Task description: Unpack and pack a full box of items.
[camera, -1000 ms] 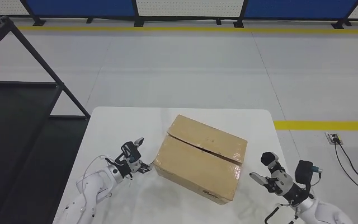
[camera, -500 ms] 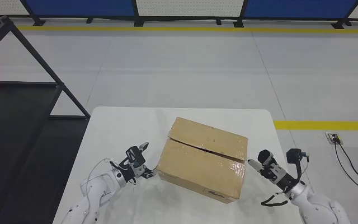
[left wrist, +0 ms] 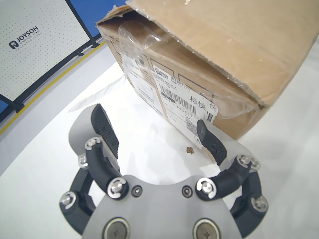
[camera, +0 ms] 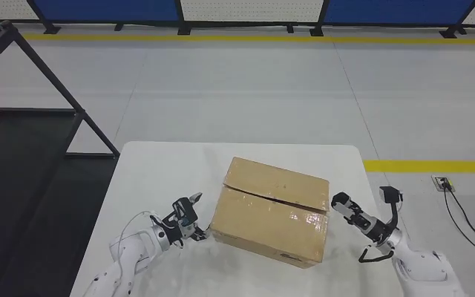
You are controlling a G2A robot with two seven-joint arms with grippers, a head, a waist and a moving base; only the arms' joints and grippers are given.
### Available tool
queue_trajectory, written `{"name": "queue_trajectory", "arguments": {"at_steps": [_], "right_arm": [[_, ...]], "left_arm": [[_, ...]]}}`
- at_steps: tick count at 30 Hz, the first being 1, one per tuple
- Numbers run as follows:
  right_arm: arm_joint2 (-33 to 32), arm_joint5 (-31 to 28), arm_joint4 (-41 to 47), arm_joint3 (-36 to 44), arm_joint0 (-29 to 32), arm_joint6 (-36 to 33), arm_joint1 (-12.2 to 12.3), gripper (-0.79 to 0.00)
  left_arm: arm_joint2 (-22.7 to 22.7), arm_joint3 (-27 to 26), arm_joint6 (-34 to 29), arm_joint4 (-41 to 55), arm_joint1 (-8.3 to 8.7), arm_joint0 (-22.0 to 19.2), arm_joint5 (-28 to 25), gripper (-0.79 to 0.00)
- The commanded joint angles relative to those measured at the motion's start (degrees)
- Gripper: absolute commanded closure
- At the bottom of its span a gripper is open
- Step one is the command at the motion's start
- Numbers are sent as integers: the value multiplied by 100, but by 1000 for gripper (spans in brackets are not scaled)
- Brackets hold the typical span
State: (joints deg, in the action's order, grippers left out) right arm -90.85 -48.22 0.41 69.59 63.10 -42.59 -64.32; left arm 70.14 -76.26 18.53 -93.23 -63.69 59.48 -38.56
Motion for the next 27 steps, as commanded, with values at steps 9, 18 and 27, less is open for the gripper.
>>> {"name": "queue_trajectory", "arguments": {"at_steps": [9,18,27], "right_arm": [[49,120,47,78,52,124,-10,-785],[232,328,181,66,-52,158,10,-785],[412,438,326,103,-195,63,34,-785]], "left_arm": [[137,45,-12,138,13,20,205,-785],[113,-121,-45,143,40,183,73,-785],[6,-126,62,159,46,221,-53,-785]]}}
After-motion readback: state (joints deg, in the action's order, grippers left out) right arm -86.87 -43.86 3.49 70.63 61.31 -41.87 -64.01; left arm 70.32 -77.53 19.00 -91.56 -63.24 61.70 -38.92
